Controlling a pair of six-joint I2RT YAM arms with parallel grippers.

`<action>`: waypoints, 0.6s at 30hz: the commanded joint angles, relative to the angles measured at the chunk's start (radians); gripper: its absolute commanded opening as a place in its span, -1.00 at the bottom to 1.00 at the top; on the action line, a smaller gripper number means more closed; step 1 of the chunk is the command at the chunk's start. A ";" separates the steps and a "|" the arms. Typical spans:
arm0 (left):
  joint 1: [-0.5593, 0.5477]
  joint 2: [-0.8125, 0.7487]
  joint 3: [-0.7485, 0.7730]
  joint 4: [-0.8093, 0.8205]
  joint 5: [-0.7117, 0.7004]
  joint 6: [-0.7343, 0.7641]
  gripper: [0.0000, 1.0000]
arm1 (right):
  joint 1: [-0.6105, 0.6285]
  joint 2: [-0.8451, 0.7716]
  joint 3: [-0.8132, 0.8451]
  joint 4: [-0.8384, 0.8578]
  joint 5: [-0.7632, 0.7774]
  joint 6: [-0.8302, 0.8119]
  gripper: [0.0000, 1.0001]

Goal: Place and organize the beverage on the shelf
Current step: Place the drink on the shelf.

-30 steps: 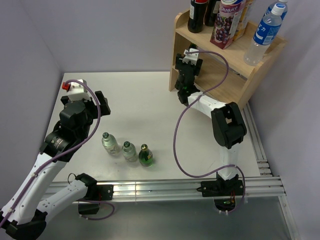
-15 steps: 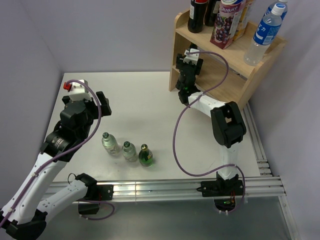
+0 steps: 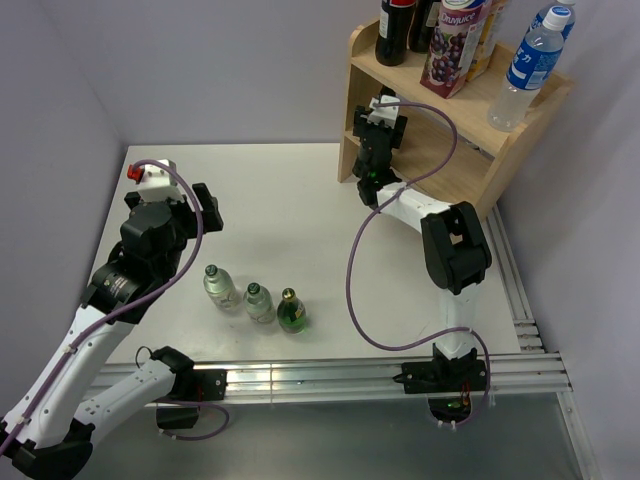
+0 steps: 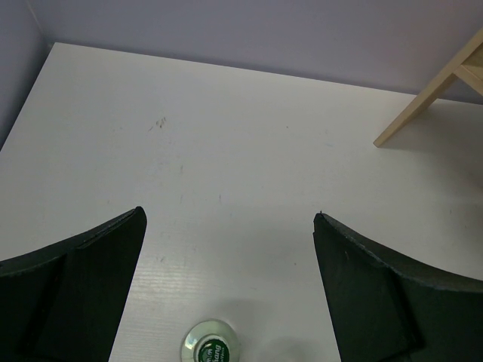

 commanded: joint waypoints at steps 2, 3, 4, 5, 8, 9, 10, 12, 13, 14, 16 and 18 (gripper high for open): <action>0.005 -0.017 0.003 0.026 0.014 0.002 0.99 | -0.048 0.041 -0.046 -0.134 0.023 0.073 -0.32; 0.005 -0.018 0.003 0.026 0.016 0.002 0.99 | -0.048 0.037 -0.052 -0.131 0.023 0.070 -0.27; 0.005 -0.019 0.003 0.027 0.019 0.004 0.99 | -0.046 0.032 -0.060 -0.126 0.022 0.067 -0.23; 0.005 -0.019 0.002 0.027 0.019 0.005 0.99 | -0.046 0.030 -0.065 -0.126 0.020 0.069 -0.16; 0.005 -0.015 0.003 0.027 0.020 0.005 0.99 | -0.048 0.027 -0.063 -0.134 0.020 0.069 -0.07; 0.005 -0.014 0.003 0.027 0.021 0.005 0.99 | -0.046 0.027 -0.065 -0.134 0.019 0.072 -0.06; 0.005 -0.012 0.003 0.029 0.019 0.005 0.99 | -0.046 0.023 -0.068 -0.136 0.015 0.072 -0.05; 0.005 -0.011 0.003 0.027 0.017 0.005 0.99 | -0.046 0.021 -0.068 -0.137 0.017 0.072 -0.02; 0.005 -0.011 0.002 0.029 0.020 0.007 0.99 | -0.044 0.018 -0.069 -0.142 0.015 0.075 0.00; 0.005 -0.011 0.002 0.029 0.022 0.005 0.99 | -0.044 0.017 -0.072 -0.142 0.009 0.075 0.00; 0.005 -0.008 0.003 0.029 0.022 0.007 0.99 | -0.044 0.010 -0.085 -0.136 0.003 0.075 0.02; 0.005 -0.008 0.002 0.029 0.022 0.007 0.99 | -0.044 0.009 -0.088 -0.134 0.002 0.080 0.06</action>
